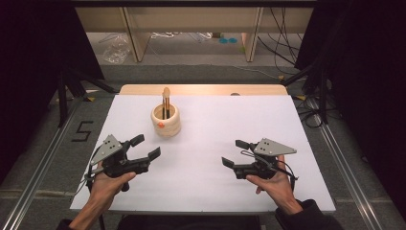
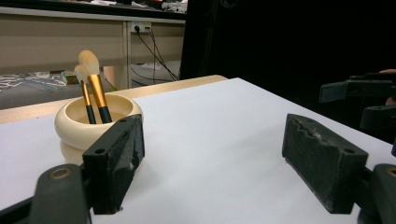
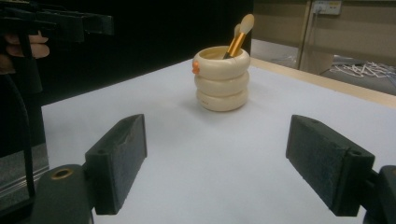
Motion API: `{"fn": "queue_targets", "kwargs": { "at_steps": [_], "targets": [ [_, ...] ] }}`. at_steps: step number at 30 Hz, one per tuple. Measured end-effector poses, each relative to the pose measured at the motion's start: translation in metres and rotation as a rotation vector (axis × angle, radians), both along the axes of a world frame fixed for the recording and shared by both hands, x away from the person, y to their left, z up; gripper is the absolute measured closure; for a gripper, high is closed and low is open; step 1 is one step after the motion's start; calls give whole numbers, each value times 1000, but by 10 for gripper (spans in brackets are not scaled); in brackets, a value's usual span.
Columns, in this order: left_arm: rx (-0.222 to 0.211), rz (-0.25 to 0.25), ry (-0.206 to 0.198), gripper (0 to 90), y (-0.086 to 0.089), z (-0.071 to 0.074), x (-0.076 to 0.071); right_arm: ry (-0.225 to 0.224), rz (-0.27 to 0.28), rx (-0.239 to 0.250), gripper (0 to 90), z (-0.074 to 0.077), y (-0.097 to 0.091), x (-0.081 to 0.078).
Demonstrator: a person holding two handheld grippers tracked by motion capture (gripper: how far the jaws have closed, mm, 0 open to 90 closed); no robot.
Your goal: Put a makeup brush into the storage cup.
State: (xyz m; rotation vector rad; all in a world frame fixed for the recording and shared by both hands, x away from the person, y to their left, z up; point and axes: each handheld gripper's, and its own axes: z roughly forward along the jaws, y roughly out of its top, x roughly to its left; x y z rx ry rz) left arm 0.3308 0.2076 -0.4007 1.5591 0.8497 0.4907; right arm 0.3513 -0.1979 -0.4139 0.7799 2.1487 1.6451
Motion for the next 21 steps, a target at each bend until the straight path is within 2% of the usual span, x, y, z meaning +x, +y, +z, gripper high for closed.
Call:
{"fn": "queue_targets", "kwargs": {
  "at_steps": [4, 6, 7, 8, 9, 12, 14, 17, 18, 21],
  "targets": [
    [0, 2, -2, 212, 0, -2, -4, -2, -6, -3, 214, -2, -1, -2],
    [2, 1, -2, 212, 0, -3, -6, 26, -4, 9, 212, -3, -1, -5],
    [6, 2, -5, 212, 0, -5, -8, 8, 0, 0, 208, -4, -2, -5],
    [9, 1, -4, 212, -1, -6, -9, 26, -2, 7, 206, -5, -2, -8],
    [10, 2, -2, 212, -1, -8, -10, 12, -3, -5, 203, -5, -3, -8],
    [20, -6, 3, 207, -1, -10, -12, 28, 4, 3, 199, -7, -5, -11],
    [13, -6, 9, 205, -2, -12, -14, 5, -5, 3, 198, -9, -6, -11],
    [26, -16, 5, 203, -4, -15, -18, 34, -9, 3, 195, -10, -7, -14],
    [26, -17, 11, 203, -5, -16, -19, 21, -4, 2, 194, -10, -7, -14],
    [44, -24, 0, 199, -6, -18, -20, 23, -17, -16, 194, -10, -9, -16]
  ]
}}
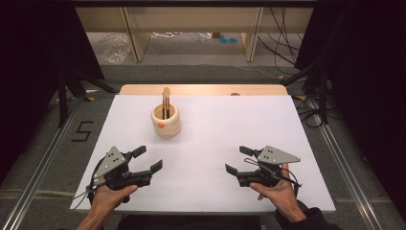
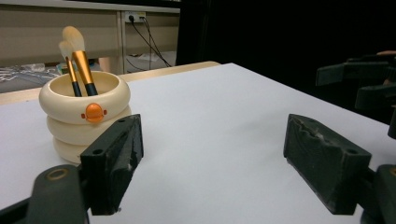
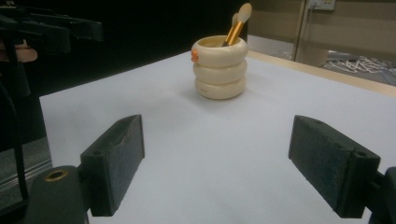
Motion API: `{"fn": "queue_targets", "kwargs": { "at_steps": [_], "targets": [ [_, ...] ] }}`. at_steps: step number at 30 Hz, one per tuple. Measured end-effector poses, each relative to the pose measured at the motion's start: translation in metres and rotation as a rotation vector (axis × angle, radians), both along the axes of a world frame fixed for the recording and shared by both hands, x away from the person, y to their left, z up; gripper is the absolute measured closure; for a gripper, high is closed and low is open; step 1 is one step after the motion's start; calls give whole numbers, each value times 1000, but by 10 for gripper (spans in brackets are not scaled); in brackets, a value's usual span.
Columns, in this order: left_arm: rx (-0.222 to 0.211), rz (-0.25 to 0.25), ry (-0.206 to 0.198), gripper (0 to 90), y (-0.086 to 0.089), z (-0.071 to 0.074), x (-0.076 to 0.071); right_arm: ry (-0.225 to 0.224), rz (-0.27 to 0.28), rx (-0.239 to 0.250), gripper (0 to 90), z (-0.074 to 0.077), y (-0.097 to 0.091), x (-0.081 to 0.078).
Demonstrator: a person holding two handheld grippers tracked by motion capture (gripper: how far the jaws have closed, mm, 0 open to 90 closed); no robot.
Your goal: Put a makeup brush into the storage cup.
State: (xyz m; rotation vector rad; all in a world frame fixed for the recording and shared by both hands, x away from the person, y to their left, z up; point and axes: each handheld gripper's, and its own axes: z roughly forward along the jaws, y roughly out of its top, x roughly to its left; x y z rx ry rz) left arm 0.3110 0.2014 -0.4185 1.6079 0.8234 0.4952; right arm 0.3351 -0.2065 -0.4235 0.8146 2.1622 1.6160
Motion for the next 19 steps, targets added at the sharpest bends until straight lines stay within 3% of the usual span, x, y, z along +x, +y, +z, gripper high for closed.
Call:
{"fn": "queue_targets", "kwargs": {
  "at_steps": [3, 11, 14, 15, 18, 19],
  "targets": [
    [2, 6, 0, 199, 1, 1, 0, -21, -6, 6, 194, 0, -1, 0],
    [-4, 14, 4, 200, 3, 1, 0, -23, -1, 10, 195, 0, -1, 0],
    [-5, 14, 3, 200, 3, 1, 1, 3, -12, 9, 194, 0, -2, -1],
    [-8, 19, 6, 200, 3, 1, 0, -19, -7, 8, 194, 0, -2, 0],
    [-9, 22, 7, 200, 4, 1, 1, 0, -24, 6, 194, 0, -3, -1],
    [-9, 22, 7, 200, 4, 1, 1, -14, -24, 4, 194, 0, -3, 0]
  ]
}}
